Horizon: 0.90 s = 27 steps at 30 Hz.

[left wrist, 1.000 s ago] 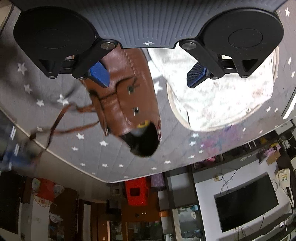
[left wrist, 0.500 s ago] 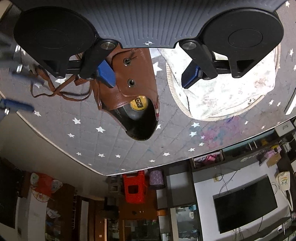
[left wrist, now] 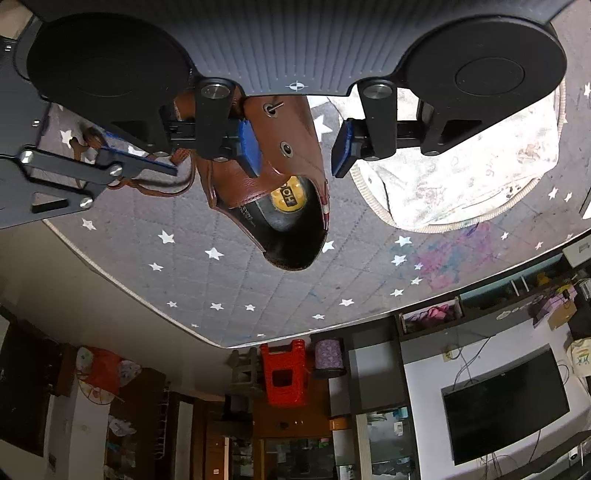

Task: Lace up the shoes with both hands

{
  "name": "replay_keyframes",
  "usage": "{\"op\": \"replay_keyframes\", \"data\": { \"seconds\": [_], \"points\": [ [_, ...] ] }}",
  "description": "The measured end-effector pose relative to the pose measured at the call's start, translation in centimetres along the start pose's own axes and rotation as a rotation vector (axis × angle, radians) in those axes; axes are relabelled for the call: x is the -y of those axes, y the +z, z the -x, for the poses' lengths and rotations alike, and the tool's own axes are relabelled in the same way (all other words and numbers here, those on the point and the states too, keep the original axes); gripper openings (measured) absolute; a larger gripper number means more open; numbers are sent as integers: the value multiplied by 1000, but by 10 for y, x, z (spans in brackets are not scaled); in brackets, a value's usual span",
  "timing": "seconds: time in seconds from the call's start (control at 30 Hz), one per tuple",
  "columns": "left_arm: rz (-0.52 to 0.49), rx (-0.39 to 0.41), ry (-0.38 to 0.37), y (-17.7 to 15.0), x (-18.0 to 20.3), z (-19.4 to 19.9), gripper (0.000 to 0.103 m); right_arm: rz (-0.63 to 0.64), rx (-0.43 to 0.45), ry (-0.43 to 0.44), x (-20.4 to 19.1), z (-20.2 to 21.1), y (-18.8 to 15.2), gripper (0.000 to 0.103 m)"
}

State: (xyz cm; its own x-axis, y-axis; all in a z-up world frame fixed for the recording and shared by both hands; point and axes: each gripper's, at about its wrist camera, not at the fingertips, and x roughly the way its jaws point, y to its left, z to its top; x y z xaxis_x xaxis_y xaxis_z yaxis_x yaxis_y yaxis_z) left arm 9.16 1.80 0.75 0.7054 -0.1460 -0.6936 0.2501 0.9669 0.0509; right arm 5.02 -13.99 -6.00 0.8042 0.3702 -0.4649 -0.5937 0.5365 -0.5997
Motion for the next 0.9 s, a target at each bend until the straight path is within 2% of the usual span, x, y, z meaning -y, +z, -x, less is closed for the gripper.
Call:
{"op": "replay_keyframes", "data": {
  "seconds": [0.1, 0.23, 0.43, 0.53, 0.6, 0.7, 0.77, 0.83, 0.9],
  "points": [
    [20, 2, 1, -2, -4, 2, 42, -43, 13, -34, 3, 4, -3, 1],
    [35, 4, 5, -3, -5, 5, 45, -101, 40, -129, 14, 20, -7, 1],
    [30, 11, 14, -5, -2, 10, 62, -127, 12, -241, 34, 41, -17, 1],
    [15, 13, 26, -9, 2, 14, 69, -130, -14, -239, 39, 48, -20, 1],
    [2, 20, 43, -13, 6, 19, 72, -100, -74, -204, 38, 45, -23, 2],
    [2, 22, 41, -20, 9, 25, 75, -89, -99, -175, 32, 47, -27, 3],
    [-1, 22, 48, -25, 10, 29, 77, -96, -107, -158, 30, 49, -26, 9],
    [-2, 22, 57, -32, 12, 33, 78, -107, -120, -154, 29, 53, -25, 35],
    [3, 21, 63, -37, 12, 36, 80, -102, -135, -151, 28, 57, -25, 42]
  ]
}}
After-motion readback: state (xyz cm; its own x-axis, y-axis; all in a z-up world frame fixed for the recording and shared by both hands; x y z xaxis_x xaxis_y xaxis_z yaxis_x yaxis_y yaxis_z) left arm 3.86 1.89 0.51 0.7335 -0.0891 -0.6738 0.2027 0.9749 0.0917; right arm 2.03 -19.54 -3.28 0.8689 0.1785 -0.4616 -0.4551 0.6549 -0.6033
